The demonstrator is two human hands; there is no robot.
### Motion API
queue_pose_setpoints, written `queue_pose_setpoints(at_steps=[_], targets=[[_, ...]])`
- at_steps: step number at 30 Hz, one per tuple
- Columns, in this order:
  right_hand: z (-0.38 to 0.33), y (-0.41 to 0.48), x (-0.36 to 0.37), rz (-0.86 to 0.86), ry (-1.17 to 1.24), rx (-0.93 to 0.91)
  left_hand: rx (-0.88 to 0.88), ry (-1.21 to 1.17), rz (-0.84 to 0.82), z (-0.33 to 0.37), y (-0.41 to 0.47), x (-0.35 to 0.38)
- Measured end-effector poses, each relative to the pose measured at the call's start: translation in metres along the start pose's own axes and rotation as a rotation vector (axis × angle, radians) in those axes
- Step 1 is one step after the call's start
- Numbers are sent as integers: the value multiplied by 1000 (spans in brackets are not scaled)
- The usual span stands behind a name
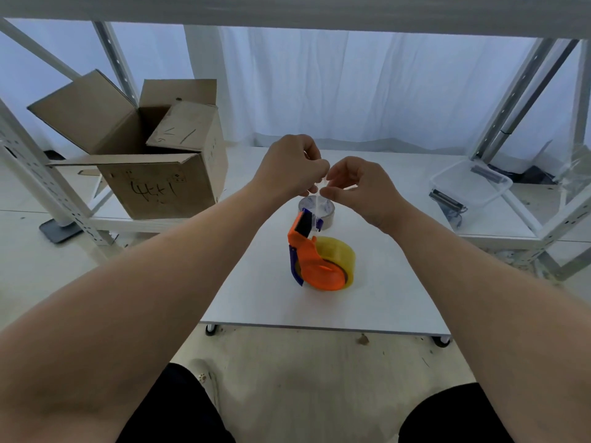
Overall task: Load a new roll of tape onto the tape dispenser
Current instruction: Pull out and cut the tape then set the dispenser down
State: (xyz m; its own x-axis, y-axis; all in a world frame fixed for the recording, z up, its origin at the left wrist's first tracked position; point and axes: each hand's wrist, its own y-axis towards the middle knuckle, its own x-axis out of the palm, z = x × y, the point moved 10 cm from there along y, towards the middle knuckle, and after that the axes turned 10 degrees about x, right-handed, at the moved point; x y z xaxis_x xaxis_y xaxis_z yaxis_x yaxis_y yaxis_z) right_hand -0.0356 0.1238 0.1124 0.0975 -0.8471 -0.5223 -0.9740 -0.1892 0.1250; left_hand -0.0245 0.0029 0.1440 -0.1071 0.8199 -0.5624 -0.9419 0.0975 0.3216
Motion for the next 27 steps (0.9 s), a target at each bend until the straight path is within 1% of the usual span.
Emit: queue_pose_setpoints(at_steps=[3, 7, 10, 13, 21, 25, 27], targets=[[-7, -3, -7, 89, -58, -79, 13, 11, 4, 0, 0, -3], [-24, -11, -11, 219, -244, -225, 78, 36, -12, 7, -1, -3], [-31, -13, -11, 254, -277, -263, 130, 89, -13, 10, -1, -4], [-32, -13, -11, 218, -232, -238, 140, 114, -11, 7, 1, -10], [-33, -10, -14, 163, -224, -209, 202, 199, -95, 8, 3, -13], [-29, -7, -15, 32, -126, -103, 240, 240, -151, 10, 1, -15], [-29, -5, -18, -16, -116, -82, 259, 270, -172, 11, 1, -17]])
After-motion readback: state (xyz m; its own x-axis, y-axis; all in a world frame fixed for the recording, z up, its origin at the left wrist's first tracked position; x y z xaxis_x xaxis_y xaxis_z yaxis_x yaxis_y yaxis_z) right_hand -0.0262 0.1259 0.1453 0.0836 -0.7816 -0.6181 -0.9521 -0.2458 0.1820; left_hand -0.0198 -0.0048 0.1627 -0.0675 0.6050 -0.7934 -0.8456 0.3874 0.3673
